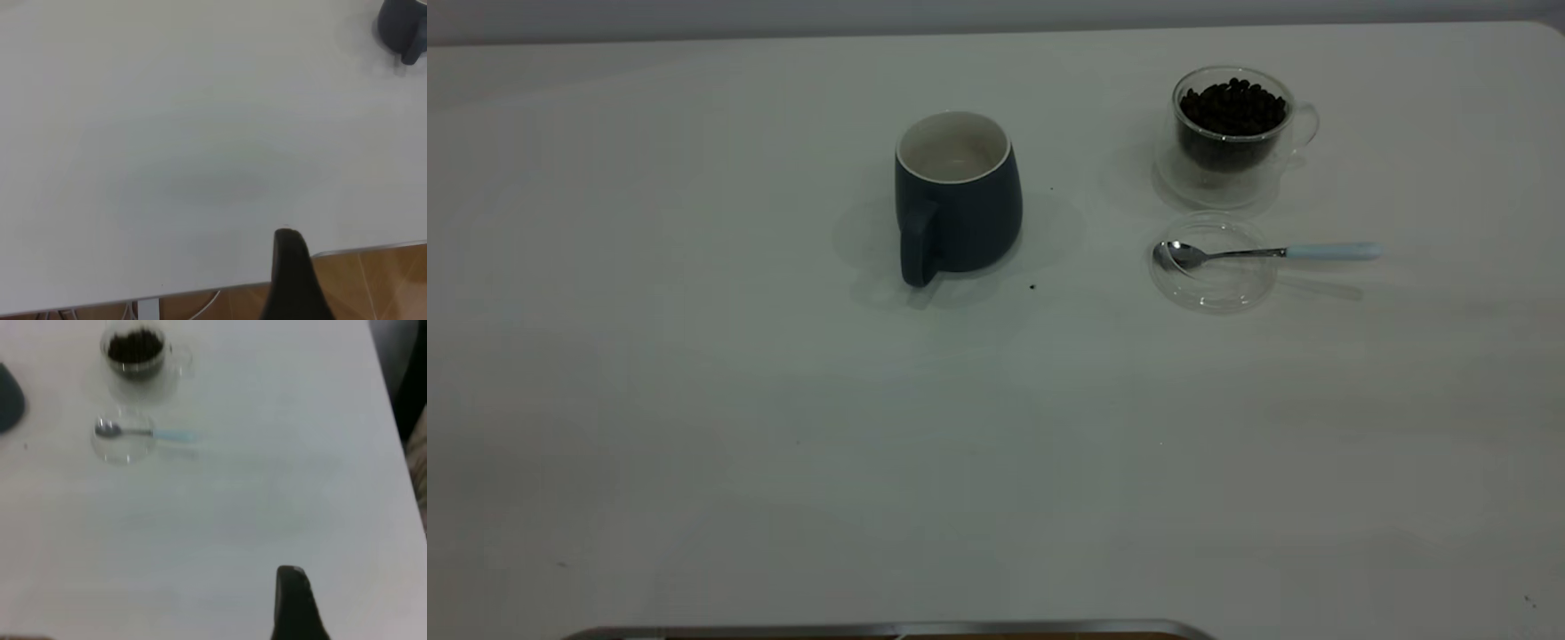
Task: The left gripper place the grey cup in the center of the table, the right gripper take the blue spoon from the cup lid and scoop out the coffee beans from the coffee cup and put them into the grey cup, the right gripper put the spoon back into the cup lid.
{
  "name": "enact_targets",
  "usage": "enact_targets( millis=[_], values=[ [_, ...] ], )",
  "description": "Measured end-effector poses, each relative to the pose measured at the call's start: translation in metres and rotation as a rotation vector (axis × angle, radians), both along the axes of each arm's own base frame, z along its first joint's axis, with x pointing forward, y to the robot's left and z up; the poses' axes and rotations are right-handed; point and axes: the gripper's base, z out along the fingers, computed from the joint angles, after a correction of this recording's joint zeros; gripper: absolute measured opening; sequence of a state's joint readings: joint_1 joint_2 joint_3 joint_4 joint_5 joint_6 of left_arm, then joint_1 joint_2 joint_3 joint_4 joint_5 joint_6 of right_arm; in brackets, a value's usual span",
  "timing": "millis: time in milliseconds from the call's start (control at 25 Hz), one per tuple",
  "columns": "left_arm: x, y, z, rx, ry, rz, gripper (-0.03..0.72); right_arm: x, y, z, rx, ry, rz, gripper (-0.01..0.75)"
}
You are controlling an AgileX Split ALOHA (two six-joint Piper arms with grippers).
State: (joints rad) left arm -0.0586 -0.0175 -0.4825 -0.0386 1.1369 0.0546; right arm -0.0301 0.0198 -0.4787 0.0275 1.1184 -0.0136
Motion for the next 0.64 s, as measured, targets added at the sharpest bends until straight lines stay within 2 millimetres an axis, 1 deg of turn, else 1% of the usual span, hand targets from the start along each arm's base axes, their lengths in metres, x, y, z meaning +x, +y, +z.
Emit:
enact_targets(
  millis=[80, 640],
  values=[
    [0.0, 0.0, 0.0, 0.0, 0.0, 0.0, 0.566, -0.0038, 0.0001, -0.0004, -0.001, -0.022, 0.0, 0.507],
    [0.0, 0.0, 0.0, -0.001, 0.0, 0.001, 0.566, -0.0039, 0.0001, -0.0004, 0.001, -0.023, -0.001, 0.507]
  ],
)
